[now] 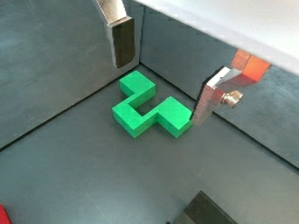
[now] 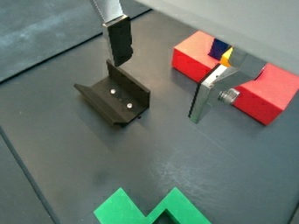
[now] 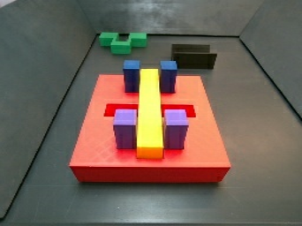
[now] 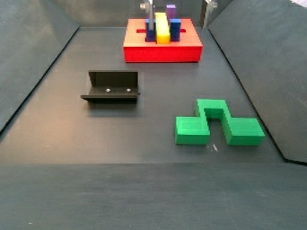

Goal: Pick up the green object. Move up. Place the green object on the fixture. Regrasp the green object. Move to above the board. Insert the green object.
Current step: Pick up the green object.

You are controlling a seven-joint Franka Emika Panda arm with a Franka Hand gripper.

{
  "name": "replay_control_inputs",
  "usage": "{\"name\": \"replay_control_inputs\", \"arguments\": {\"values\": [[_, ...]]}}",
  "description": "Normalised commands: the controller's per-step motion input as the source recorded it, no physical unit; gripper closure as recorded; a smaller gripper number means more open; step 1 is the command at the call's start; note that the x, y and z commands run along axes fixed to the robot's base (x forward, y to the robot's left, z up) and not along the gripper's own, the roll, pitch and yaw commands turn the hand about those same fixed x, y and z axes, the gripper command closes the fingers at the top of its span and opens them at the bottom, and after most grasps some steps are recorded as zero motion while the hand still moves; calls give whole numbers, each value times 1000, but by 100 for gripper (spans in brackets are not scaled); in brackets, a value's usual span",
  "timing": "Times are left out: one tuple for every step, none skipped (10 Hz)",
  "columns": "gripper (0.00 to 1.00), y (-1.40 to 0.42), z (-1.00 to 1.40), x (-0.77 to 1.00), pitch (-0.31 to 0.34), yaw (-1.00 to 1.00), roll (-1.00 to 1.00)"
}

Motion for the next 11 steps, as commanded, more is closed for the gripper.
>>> {"name": "replay_control_inputs", "arguments": {"values": [[0,537,-403,-671,-157,0,-84],[0,554,-474,-906,-269,0,-96],[0,546,-517,-783,-236,0,-87],[0,257,-669,-897,-289,0,0],[0,-34,-643,-749,-286,154,33],[0,-94,-537,-126,-141,211,43],[0,-117,-511,-3,-66,91,101],[0,0,-420,-54,-19,0,109],[0,0,-331,0,64,-69,254],[0,69,-251,0,126,-137,246],[0,20,-240,0,117,-137,226]]}}
